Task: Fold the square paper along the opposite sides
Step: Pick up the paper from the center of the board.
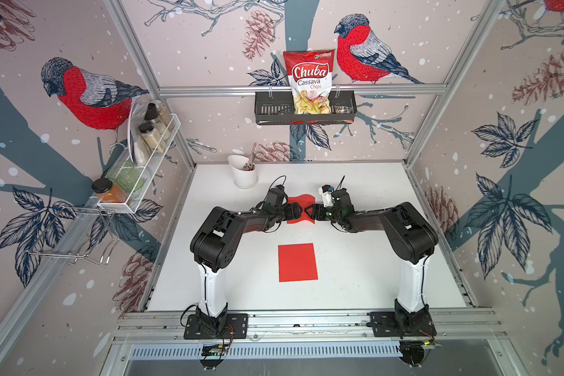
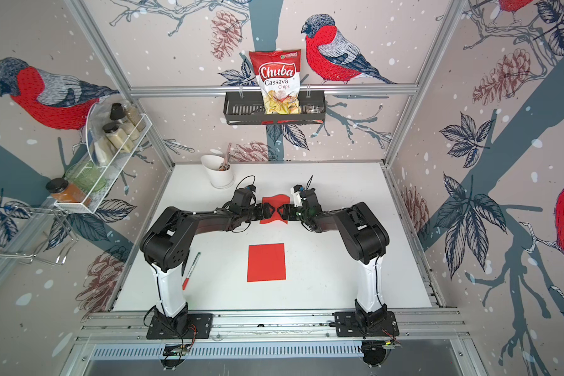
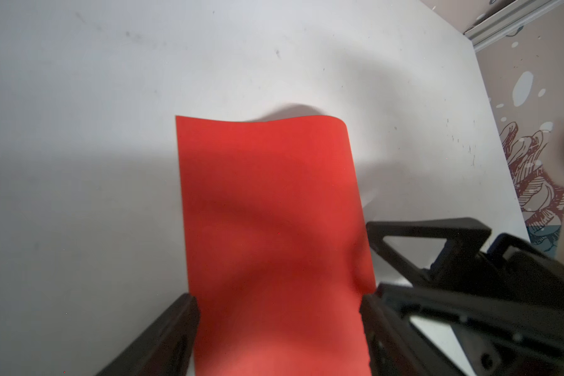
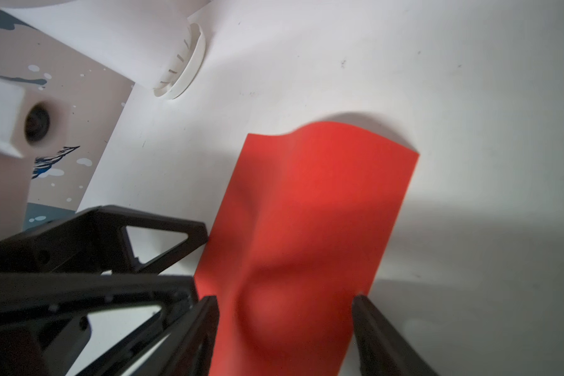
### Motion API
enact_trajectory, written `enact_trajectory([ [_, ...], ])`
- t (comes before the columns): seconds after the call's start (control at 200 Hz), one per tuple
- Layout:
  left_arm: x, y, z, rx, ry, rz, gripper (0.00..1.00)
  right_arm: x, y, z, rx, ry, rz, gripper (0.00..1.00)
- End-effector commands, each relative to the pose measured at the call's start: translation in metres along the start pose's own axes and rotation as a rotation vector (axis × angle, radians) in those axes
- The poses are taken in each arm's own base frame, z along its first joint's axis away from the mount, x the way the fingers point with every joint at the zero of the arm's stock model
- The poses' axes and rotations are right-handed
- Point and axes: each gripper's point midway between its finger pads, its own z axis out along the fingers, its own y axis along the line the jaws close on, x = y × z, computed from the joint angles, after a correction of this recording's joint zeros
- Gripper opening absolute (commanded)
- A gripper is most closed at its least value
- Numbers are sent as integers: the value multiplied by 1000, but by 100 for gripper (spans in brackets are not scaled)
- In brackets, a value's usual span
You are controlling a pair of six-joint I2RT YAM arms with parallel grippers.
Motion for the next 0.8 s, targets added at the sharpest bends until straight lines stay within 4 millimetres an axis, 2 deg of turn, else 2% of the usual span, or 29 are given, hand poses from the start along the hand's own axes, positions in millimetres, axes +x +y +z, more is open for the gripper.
enact_trajectory([
  [0.0, 117, 79, -13, -294, 398, -137, 84, 41, -2, 5, -4, 128, 32, 70],
  [0.065, 118, 81, -14, -295, 392, -144, 85, 42, 5, 9, -28, 128, 18, 70],
  [0.08, 125, 86, -17, -305, 406, -148, 85, 42, 6, 9, -32, 128, 15, 70],
  [0.105, 127, 87, -19, -309, 407, -150, 85, 43, 7, 10, -35, 129, 14, 70],
  [0.175, 127, 89, -24, -310, 398, -150, 84, 42, 9, 10, -46, 123, 9, 70],
  [0.285, 128, 91, -26, -314, 397, -148, 78, 37, 12, 7, -60, 101, 4, 70],
  [0.445, 133, 93, -23, -316, 417, -144, 54, 29, 12, 3, -69, 78, 16, 70],
  [0.53, 127, 90, -25, -314, 402, -136, 43, 22, 11, -3, -70, 57, 25, 70],
  [0.605, 113, 83, -28, -298, 374, -129, 36, 7, 12, -12, -68, 27, 30, 71],
  [0.685, 90, 66, -31, -248, 329, -115, 32, -17, 14, -25, -65, -23, 40, 73],
  [0.705, 73, 54, -31, -219, 295, -102, 31, -23, 16, -28, -67, -38, 45, 73],
  [0.795, 23, 16, -39, -117, 188, -66, 28, -54, 21, -47, -78, -109, 73, 73],
])
